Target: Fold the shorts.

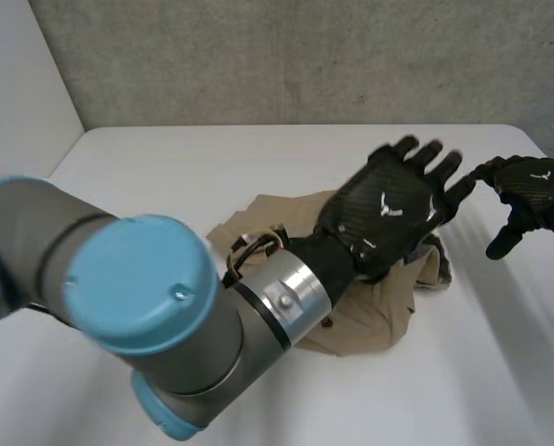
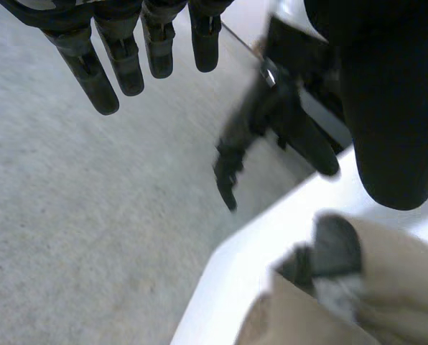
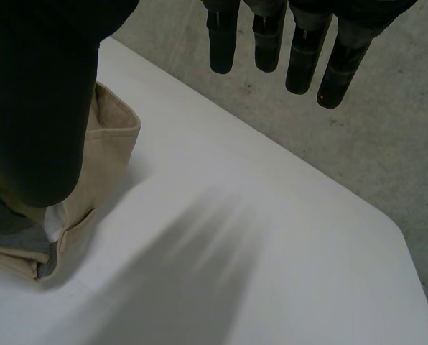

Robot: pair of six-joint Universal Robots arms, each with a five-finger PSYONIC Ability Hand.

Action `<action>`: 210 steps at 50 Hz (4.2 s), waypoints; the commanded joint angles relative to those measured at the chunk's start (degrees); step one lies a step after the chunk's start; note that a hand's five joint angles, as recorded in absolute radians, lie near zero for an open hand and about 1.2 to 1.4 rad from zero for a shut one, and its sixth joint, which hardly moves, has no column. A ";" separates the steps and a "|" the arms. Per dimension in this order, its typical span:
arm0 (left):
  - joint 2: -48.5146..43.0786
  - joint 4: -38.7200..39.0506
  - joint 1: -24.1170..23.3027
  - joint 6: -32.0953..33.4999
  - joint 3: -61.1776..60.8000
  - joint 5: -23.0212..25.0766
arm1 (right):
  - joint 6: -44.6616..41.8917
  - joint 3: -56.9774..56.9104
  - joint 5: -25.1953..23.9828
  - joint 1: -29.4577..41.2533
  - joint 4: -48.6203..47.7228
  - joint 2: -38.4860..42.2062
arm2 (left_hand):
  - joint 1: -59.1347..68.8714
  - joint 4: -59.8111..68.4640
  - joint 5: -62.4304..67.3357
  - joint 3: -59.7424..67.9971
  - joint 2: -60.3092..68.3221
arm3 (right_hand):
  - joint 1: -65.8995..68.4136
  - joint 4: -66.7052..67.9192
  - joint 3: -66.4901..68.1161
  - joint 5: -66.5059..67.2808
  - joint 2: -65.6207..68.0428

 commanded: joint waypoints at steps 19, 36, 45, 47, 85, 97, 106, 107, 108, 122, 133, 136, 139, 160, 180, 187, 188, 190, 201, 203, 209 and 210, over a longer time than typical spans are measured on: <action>3.10 -9.03 15.59 -19.45 1.51 -5.81 | 2.70 -1.62 -0.14 10.42 8.47 -7.32 | 0.39 -0.06 -0.15 -0.38 0.39 | -0.94 -2.60 -1.19 -2.97 -1.87; -4.28 -12.38 26.31 -19.37 1.77 -6.42 | 0.95 -15.24 8.28 34.51 11.46 2.42 | 1.40 0.95 0.86 0.62 1.39 | 0.91 -0.75 0.67 -1.12 -0.02; -9.12 -12.03 27.46 -17.79 1.77 -5.98 | -6.34 -23.86 21.39 41.29 11.55 16.58 | 3.25 2.80 2.71 2.47 3.24 | 7.63 5.97 7.38 5.60 6.70; -10.61 -12.03 27.37 -14.72 1.86 -5.90 | -6.96 -24.39 22.36 41.90 11.02 17.90 | 3.25 2.80 2.71 2.48 3.24 | 10.31 8.66 10.07 8.28 9.39; -7.74 -5.97 24.73 0.49 1.08 -12.04 | -17.57 -14.11 15.86 26.28 19.54 -9.42 | 67.99 67.54 67.45 67.21 67.98 | 68.13 66.48 67.89 66.10 67.21; 16.26 -9.83 25.79 -1.69 -10.44 -12.84 | -23.04 -14.20 14.10 21.61 22.88 -12.42 | 67.99 67.54 67.45 67.21 67.98 | 68.13 66.48 67.89 66.10 67.21; 22.96 -14.57 25.61 -4.51 -17.30 -12.93 | -27.08 -13.32 13.57 19.23 27.81 -11.54 | 67.99 67.54 67.45 67.21 67.98 | 68.13 66.48 67.89 66.10 67.21; 22.70 -14.93 25.61 -4.51 -17.56 -12.93 | -27.61 -13.14 13.57 18.97 27.72 -11.36 | 67.99 67.54 67.45 67.21 67.98 | 68.13 66.48 67.89 66.10 67.21; 22.26 -15.28 25.61 -4.60 -17.56 -13.10 | -28.57 -12.88 13.49 18.62 27.72 -10.41 | 67.99 67.54 67.45 67.21 67.98 | 68.13 66.48 67.89 66.10 67.21; 0.30 -9.93 25.35 -3.90 1.13 -13.45 | -30.60 -18.85 13.13 19.23 11.83 1.20 | 67.99 67.54 67.45 67.21 67.98 | 68.13 66.48 67.89 66.10 67.21; -1.92 10.01 23.94 -4.25 26.03 -18.90 | -29.73 -30.81 12.70 19.49 -26.92 3.05 | 67.99 67.54 67.45 67.21 67.98 | 68.13 66.48 67.89 66.10 67.21; 1.68 14.42 23.50 -4.42 24.54 -20.39 | -29.46 -28.62 12.43 19.76 -34.93 1.65 | 67.99 67.54 67.45 67.21 67.98 | 68.13 66.48 67.89 66.10 67.21; 4.23 15.13 23.41 -5.38 18.86 -20.49 | -28.85 -23.45 9.28 19.76 -35.74 -0.28 | 67.99 67.54 67.45 67.21 67.98 | 68.13 66.48 67.89 66.10 67.21; 7.31 5.56 23.15 -6.45 -25.99 -20.22 | -27.88 5.84 3.11 18.70 -9.29 0.94 | 67.99 67.54 67.45 67.21 67.98 | 68.13 66.48 67.89 66.10 67.21; 23.83 -22.48 17.79 -10.40 -35.23 -20.13 | -38.87 14.45 -0.67 13.08 9.88 -8.46 | 42.70 42.25 42.16 41.93 42.70 | 26.48 24.82 26.24 24.45 25.56; 30.25 -22.23 17.96 -9.96 -33.21 -20.13 | -32.29 12.53 -10.24 6.40 7.95 -18.39 | 21.77 21.32 21.23 20.99 21.76 | 0.40 -1.25 0.16 -1.63 -0.52; 30.60 -21.70 18.40 -9.87 -32.51 -20.22 | -30.01 12.09 -10.33 6.22 7.16 -18.83 | 21.09 20.64 20.55 20.31 21.08 | 0.40 -1.25 0.16 -1.63 -0.52; 30.60 -20.04 19.97 -9.87 -30.32 -20.22 | -22.48 10.42 -9.98 5.96 4.71 -19.01 | 21.08 20.63 20.54 20.31 21.07 | 0.57 -1.08 0.33 -1.46 -0.35; 22.64 -14.23 23.59 -10.22 -23.64 -19.43 | -5.29 5.50 -3.76 5.60 1.35 -14.20 | 21.25 20.80 20.71 20.47 21.24 | 2.58 0.93 2.34 0.55 1.66; 20.77 -14.23 23.50 -10.40 -22.58 -19.52 | -5.20 3.92 -1.38 5.78 2.23 -12.08 | 21.08 20.63 20.54 20.31 21.08 | 3.60 1.94 3.35 1.57 2.67; 13.48 -14.84 23.41 -11.89 -19.41 -19.69 | -4.41 -1.53 5.48 9.11 9.33 -3.65 | 20.91 20.46 20.37 20.14 20.91 | 5.78 4.13 5.54 3.75 4.86; 13.12 -14.93 23.41 -12.24 -19.32 -19.69 | -4.33 -1.80 5.75 9.47 10.05 -3.02 | 20.91 20.46 20.37 20.14 20.91 | 6.29 4.63 6.04 4.26 5.36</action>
